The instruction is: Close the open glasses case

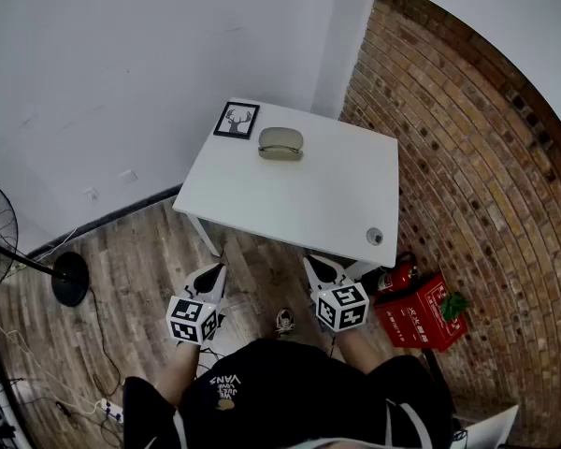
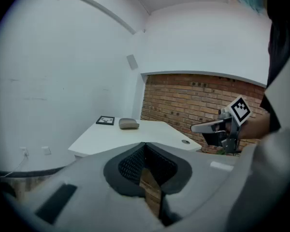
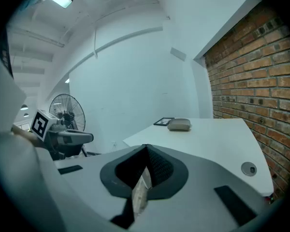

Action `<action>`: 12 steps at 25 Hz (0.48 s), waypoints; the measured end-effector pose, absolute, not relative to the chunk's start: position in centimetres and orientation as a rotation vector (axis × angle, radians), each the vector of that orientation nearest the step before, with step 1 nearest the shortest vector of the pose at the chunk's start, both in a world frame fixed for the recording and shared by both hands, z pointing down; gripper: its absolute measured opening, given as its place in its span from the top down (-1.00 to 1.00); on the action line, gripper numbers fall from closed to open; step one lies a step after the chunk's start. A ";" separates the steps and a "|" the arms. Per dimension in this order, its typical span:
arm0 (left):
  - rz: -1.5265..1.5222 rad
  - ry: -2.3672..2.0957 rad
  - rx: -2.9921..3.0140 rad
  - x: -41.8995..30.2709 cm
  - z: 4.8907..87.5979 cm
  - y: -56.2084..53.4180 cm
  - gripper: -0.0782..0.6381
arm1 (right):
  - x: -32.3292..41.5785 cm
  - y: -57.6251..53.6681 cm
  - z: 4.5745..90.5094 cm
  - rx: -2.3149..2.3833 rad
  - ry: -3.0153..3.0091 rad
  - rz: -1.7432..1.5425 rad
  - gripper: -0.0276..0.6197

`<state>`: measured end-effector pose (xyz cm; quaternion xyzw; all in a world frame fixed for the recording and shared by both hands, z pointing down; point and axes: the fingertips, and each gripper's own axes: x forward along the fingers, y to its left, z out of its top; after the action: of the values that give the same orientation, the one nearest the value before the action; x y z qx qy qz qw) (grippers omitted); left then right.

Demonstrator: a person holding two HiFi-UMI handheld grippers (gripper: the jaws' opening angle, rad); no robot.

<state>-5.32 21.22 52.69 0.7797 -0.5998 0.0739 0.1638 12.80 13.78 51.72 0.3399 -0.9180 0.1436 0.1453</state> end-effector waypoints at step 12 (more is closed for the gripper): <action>0.111 -1.596 2.350 -3.9 52.2 22.4 -0.10 | 12.9 14.3 51.0 1.043 -2.695 0.500 0.40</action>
<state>-3.87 22.37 52.19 0.8173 -0.5553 0.0386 0.1489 12.89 14.27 51.03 0.3537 -0.9139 0.1697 0.1041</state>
